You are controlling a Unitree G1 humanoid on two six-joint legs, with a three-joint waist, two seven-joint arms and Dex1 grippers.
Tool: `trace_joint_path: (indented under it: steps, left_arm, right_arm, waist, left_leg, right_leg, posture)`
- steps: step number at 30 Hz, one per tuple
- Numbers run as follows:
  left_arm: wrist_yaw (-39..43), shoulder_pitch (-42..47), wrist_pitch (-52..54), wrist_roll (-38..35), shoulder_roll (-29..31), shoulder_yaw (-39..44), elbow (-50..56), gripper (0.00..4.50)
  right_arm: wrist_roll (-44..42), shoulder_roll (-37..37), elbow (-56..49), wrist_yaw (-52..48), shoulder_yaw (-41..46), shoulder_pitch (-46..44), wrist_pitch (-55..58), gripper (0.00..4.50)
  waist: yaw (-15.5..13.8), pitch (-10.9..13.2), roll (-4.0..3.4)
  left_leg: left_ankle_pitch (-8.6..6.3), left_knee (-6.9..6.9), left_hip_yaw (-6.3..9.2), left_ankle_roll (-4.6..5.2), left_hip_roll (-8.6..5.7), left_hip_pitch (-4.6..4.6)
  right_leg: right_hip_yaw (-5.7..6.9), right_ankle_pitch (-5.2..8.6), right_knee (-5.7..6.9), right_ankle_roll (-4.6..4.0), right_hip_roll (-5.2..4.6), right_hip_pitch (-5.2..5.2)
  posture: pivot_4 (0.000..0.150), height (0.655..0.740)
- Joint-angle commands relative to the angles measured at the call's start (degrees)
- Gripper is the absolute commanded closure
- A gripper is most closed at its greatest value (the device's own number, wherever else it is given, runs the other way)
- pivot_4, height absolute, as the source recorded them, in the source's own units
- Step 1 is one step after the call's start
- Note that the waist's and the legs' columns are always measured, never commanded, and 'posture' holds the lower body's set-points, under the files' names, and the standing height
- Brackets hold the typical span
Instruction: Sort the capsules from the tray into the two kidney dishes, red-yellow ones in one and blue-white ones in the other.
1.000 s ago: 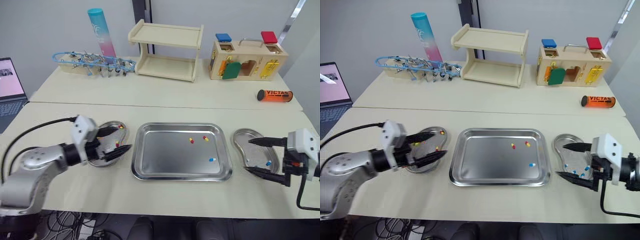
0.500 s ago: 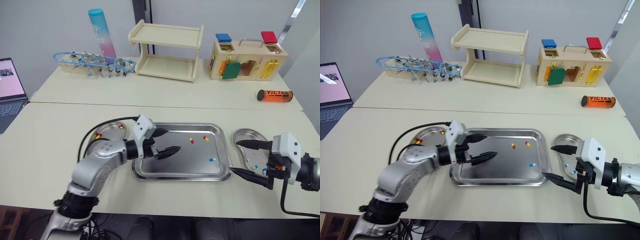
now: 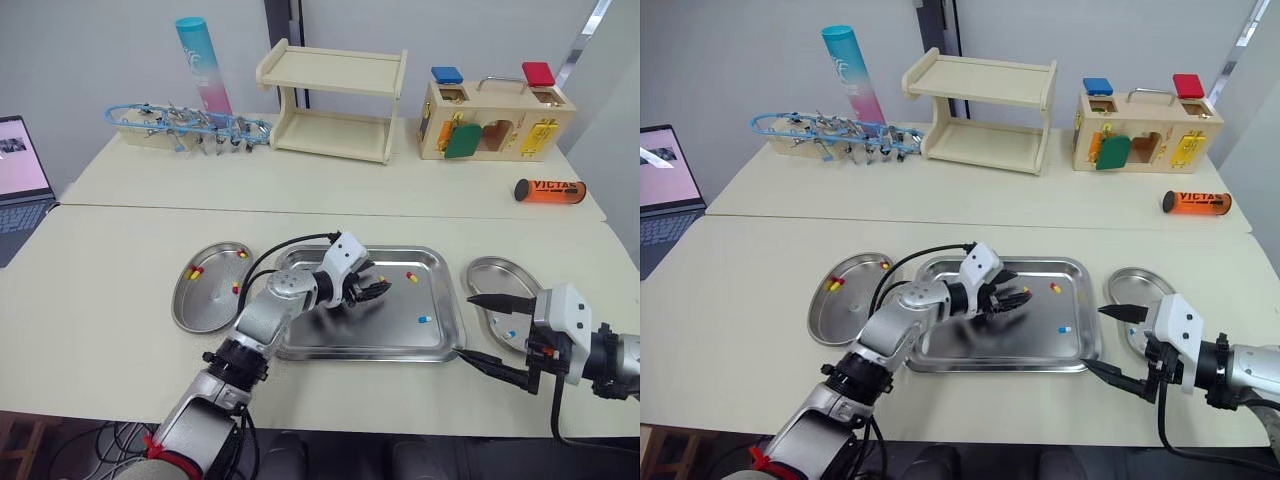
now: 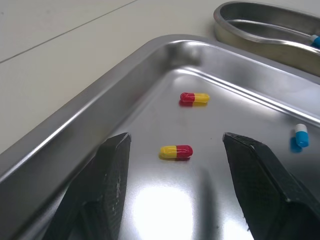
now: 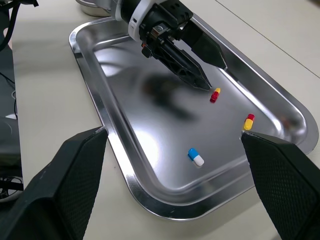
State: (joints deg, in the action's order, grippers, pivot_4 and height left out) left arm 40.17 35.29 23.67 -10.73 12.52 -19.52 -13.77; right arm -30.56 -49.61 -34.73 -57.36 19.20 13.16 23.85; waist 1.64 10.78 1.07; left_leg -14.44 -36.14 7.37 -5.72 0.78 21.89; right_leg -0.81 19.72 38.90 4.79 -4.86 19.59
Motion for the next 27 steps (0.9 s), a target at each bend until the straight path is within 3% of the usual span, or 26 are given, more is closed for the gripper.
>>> trace_joint_path:
  steps: [1,12,21,27]
  left_arm:
    - [1.52,2.32,-3.06,1.76,-1.66,-0.42,-3.56,1.51]
    - [5.15,5.06,-6.62,5.77,-3.97,-0.98,-12.31,1.51]
    - [6.64,4.17,-7.35,6.68,-4.12,-0.29,-12.45,3.99]
    - [7.55,3.20,-6.69,5.99,-3.16,0.66,-8.84,4.49]
  right_arm:
    - [0.17,0.62,-0.94,-0.03,0.40,0.76,-1.97,0.00]
    - [0.19,0.73,-2.35,1.12,-0.58,0.63,-1.66,0.00]
    - [-0.37,0.33,-3.39,2.23,-1.01,0.10,-0.49,0.00]
    - [-0.79,0.32,-3.84,2.84,-1.66,-0.80,0.27,0.00]
  waist:
    - [0.01,0.00,0.00]
    - [0.03,0.00,0.00]
    - [0.02,0.00,0.00]
    - [0.06,0.00,0.00]
  left_leg:
    - [0.01,0.00,-0.01,-0.02,0.00,0.00]
    - [0.02,0.00,0.01,-0.03,-0.01,-0.01]
    - [0.02,-0.01,0.01,-0.04,-0.01,-0.02]
    - [0.02,-0.01,0.02,-0.04,-0.01,-0.03]
  right_leg:
    - [-0.01,0.00,0.00,0.00,0.00,0.00]
    - [0.01,0.00,0.01,0.01,0.00,-0.02]
    - [0.01,0.00,0.01,0.01,0.00,-0.03]
    - [0.00,0.00,0.01,0.01,0.00,-0.03]
  posture:
    - [0.150,0.7400]
    - [0.150,0.7400]
    - [0.150,0.7400]
    - [0.150,0.7400]
